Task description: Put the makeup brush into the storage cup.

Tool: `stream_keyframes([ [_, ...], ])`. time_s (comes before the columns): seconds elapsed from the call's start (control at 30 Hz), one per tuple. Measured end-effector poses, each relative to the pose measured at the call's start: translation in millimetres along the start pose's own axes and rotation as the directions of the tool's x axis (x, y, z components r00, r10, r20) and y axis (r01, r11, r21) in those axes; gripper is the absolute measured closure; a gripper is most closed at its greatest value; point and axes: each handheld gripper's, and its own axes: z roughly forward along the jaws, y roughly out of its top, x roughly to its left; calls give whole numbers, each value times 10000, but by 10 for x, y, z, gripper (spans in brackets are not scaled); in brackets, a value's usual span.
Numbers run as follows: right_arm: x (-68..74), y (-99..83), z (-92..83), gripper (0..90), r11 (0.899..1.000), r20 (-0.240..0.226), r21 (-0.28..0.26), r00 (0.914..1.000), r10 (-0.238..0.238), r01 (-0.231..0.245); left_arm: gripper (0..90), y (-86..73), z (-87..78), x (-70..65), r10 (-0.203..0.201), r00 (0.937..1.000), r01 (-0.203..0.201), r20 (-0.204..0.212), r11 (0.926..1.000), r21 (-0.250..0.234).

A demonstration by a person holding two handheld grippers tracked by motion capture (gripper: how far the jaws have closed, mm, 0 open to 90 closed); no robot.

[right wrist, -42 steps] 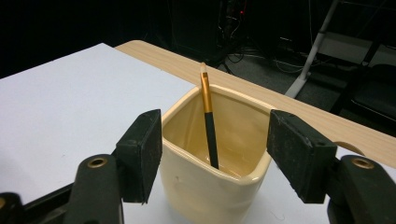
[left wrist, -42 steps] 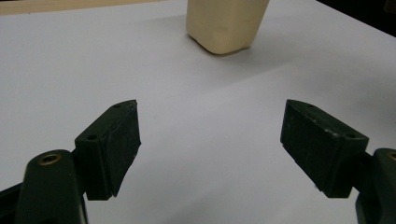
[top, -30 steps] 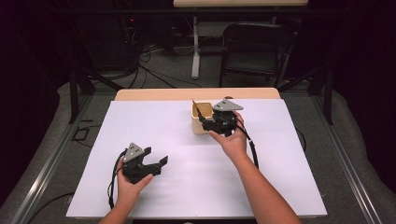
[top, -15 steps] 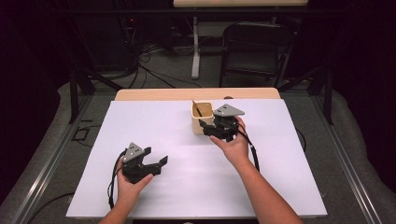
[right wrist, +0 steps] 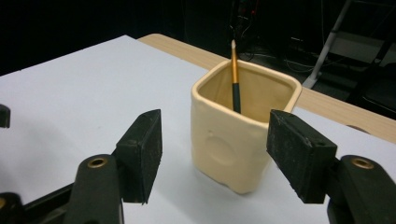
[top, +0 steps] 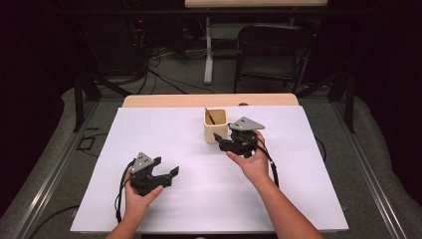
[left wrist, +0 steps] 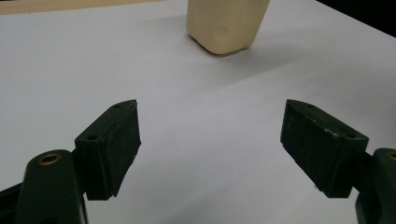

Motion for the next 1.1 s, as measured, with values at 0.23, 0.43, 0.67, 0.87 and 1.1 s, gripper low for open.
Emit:
stream_keyframes([
  [0.23,72,-83,-100,357,9999,-137,-1,9998,-148,148,200,1,-5,0,-7,10000,7,-8,10000,-9],
  [0.43,133,-172,-178,357,9997,-255,70,9994,-242,244,200,0,-2,-7,-15,10000,15,-5,10000,-13],
  [0.67,195,-254,-279,357,9997,-429,63,9988,-235,238,200,0,-2,-4,-2,10000,2,-22,10000,-12],
  [0.87,224,-315,-362,357,9999,-494,14,9987,-143,144,200,0,-3,-9,-13,10000,13,1,10000,-15],
  [1.1,265,-424,-430,357,9998,-568,97,9982,-167,173,200,0,-4,-10,-13,10000,13,-7,10000,-16],
])
